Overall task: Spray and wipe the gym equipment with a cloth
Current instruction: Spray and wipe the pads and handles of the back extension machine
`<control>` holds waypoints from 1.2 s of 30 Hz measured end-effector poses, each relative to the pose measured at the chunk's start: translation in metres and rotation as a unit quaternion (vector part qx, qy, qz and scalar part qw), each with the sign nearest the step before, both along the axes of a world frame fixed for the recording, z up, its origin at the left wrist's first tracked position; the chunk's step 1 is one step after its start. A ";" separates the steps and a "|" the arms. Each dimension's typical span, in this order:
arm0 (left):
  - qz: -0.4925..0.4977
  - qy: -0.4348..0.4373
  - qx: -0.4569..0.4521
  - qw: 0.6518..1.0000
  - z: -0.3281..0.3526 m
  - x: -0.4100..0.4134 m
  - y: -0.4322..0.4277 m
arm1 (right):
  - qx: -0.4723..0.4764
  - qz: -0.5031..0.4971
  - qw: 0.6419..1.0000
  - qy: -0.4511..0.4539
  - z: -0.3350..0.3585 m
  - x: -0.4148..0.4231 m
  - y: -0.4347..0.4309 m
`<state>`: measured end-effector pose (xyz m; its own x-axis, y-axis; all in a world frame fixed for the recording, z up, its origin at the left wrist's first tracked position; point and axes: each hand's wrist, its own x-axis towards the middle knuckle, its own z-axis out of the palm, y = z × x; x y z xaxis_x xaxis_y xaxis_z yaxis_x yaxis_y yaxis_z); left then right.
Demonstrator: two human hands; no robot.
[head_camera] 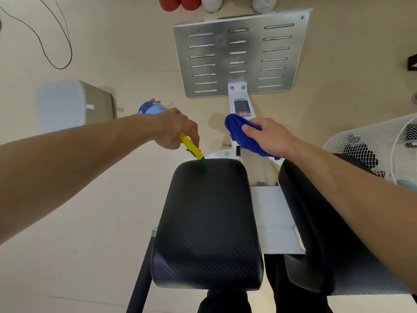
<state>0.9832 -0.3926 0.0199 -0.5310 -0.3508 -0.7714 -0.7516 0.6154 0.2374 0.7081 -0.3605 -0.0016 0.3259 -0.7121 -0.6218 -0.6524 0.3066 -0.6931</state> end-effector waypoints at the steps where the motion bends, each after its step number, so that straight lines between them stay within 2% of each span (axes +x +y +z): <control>1: -0.016 -0.014 -0.010 1.000 0.001 0.004 0.000 | -0.002 0.006 1.000 0.003 0.000 0.003 -0.001; 4: -0.028 -0.039 -0.038 0.998 0.000 0.019 0.001 | 0.001 0.011 1.000 0.002 0.001 0.015 -0.006; 6: 0.028 -0.022 -0.038 0.999 -0.002 0.033 0.002 | 0.015 0.037 0.999 -0.005 0.002 0.025 -0.007; 9: 0.123 -0.001 -0.002 0.992 -0.005 0.052 0.007 | 0.063 0.164 0.984 0.014 0.001 0.049 0.015; 11: 0.165 0.013 0.015 0.986 -0.007 0.063 0.011 | 0.039 0.254 0.965 0.054 0.000 0.063 0.035; 15: 0.274 0.060 0.060 0.958 -0.008 0.080 0.015 | -0.021 0.263 0.962 0.074 -0.002 0.080 0.043; 21: 0.257 0.036 0.036 0.965 -0.008 0.087 0.013 | 0.006 0.377 0.926 -0.014 -0.012 0.162 0.030; 25: 0.257 0.038 0.006 0.966 -0.004 0.080 0.006 | 0.036 0.313 0.949 -0.026 -0.021 0.121 0.028; 30: 0.239 0.035 -0.020 0.970 0.002 0.063 0.004 | 0.085 0.193 0.977 0.020 -0.007 0.038 0.040; 36: 0.268 0.075 -0.005 0.960 0.001 0.055 0.012 | -0.010 0.182 0.982 0.043 0.035 0.016 0.095</control>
<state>1.0384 -0.3807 0.0208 -0.3765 -0.6124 -0.6951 -0.9191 0.1525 0.3634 0.7243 -0.2656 0.0335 0.5088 -0.5709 -0.6443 -0.7721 0.0284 -0.6349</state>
